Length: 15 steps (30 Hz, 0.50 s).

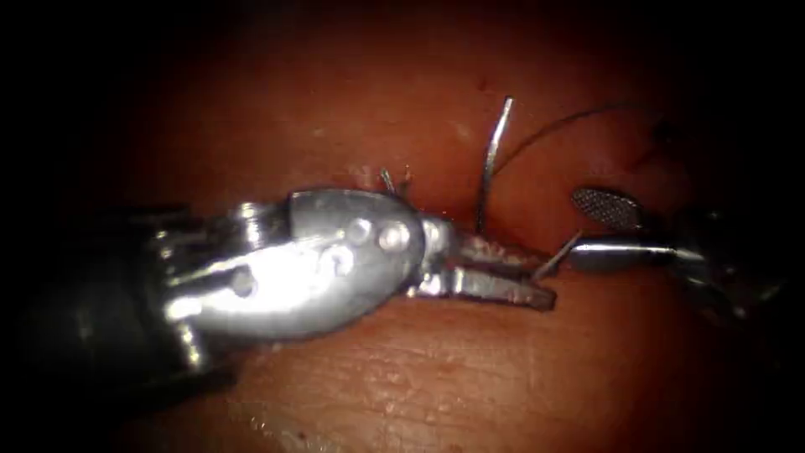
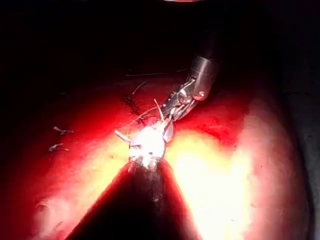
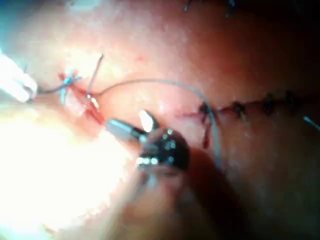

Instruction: Wound Closure

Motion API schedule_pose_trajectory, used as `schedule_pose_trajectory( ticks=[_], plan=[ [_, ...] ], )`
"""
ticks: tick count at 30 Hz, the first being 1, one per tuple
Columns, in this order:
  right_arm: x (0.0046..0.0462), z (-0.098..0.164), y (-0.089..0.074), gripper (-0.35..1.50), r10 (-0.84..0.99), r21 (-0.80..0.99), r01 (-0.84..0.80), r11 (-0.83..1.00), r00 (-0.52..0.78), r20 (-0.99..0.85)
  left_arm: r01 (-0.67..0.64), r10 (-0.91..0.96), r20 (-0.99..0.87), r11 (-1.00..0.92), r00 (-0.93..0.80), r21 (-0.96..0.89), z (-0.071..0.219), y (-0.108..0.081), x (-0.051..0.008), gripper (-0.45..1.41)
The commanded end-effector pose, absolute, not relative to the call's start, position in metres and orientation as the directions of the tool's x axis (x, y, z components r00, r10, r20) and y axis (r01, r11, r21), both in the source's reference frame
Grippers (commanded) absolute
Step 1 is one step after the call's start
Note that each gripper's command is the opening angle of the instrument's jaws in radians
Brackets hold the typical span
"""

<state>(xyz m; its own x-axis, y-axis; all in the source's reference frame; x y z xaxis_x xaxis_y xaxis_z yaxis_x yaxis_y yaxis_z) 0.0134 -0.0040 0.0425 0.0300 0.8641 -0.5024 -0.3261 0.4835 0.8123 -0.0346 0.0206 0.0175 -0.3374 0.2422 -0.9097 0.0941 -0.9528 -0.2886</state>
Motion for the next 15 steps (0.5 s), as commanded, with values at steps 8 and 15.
schedule_pose_trajectory(
  ticks=[8,15],
  plan=[
    [0.0144,0.0425,-0.0042,0.96,0.893,0.854,-0.297,0.427,-0.012,-0.450,0.092,0.095,-0.934,-0.987,-0.344,-0.135,0.0191,0.0243,-0.0342,-0.45],
    [0.0145,0.0419,-0.0032,0.87,0.922,0.890,-0.287,0.354,-0.053,-0.383,0.140,0.052,-0.944,-0.985,-0.325,-0.102,0.0202,0.0217,-0.0345,-0.45]
  ],
)
